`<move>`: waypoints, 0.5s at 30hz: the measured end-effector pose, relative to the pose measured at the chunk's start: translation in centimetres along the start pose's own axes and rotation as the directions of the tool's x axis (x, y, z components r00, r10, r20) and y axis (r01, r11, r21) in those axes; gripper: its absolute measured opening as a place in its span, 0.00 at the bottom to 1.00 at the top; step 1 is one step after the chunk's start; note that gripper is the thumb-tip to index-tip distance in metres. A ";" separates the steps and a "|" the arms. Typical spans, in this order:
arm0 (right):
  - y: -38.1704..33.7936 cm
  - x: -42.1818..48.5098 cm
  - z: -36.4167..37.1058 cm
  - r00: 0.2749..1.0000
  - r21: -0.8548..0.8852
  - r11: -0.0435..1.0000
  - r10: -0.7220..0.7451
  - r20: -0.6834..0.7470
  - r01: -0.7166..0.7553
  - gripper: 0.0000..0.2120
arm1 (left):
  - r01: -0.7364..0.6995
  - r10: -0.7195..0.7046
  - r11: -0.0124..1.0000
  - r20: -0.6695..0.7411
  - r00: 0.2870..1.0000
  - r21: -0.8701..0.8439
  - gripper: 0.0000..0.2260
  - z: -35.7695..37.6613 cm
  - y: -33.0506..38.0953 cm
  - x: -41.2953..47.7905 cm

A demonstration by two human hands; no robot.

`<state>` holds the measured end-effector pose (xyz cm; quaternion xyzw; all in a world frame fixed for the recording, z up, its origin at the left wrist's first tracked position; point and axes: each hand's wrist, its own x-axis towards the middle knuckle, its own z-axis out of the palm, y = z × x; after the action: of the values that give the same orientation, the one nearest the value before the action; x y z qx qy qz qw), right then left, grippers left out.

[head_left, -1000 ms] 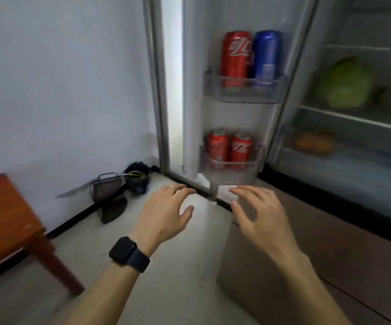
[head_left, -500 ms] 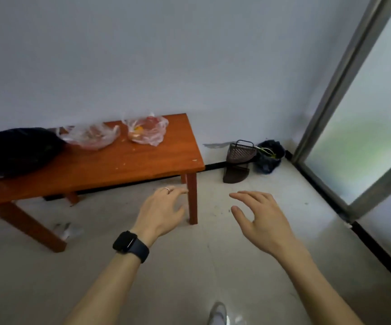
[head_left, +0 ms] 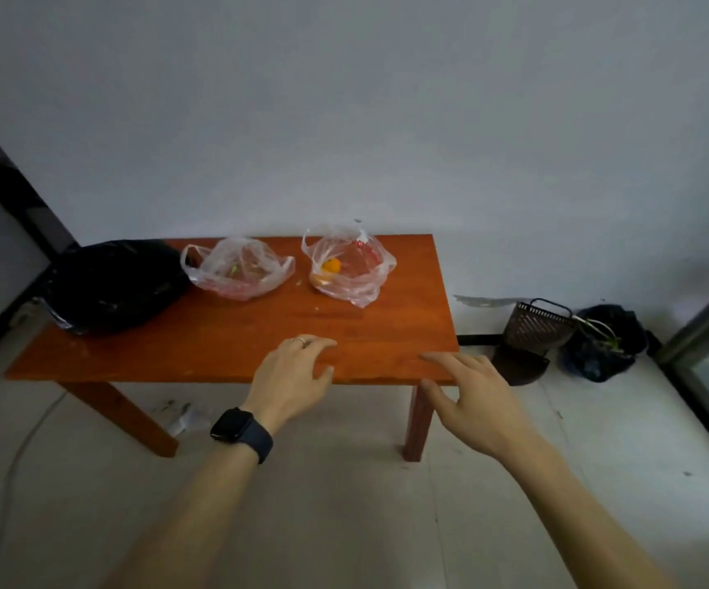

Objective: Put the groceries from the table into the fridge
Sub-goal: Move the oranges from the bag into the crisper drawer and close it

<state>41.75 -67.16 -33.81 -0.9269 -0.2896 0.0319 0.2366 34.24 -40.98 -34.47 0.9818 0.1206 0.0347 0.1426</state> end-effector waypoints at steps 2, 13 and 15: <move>0.0 3.7 -0.1 1.000 0.004 1.000 -0.019 0.016 0.019 0.21 | 0.024 -0.024 1.000 -0.019 1.000 0.010 0.19 -0.7 -1.2 2.8; -0.2 24.8 3.9 0.996 0.012 0.997 -0.081 0.047 0.080 0.21 | -0.061 0.064 0.985 -0.013 0.998 0.159 0.19 -0.5 -9.4 21.4; 0.0 29.2 5.4 0.996 0.009 0.998 -0.069 0.060 0.068 0.20 | -0.119 0.116 0.972 0.026 0.993 0.205 0.18 0.8 -11.2 26.4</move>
<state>64.98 -48.77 -36.34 -0.9142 -0.3281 0.0527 0.2319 57.33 -24.27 -37.53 0.9969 0.0641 0.0239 0.0387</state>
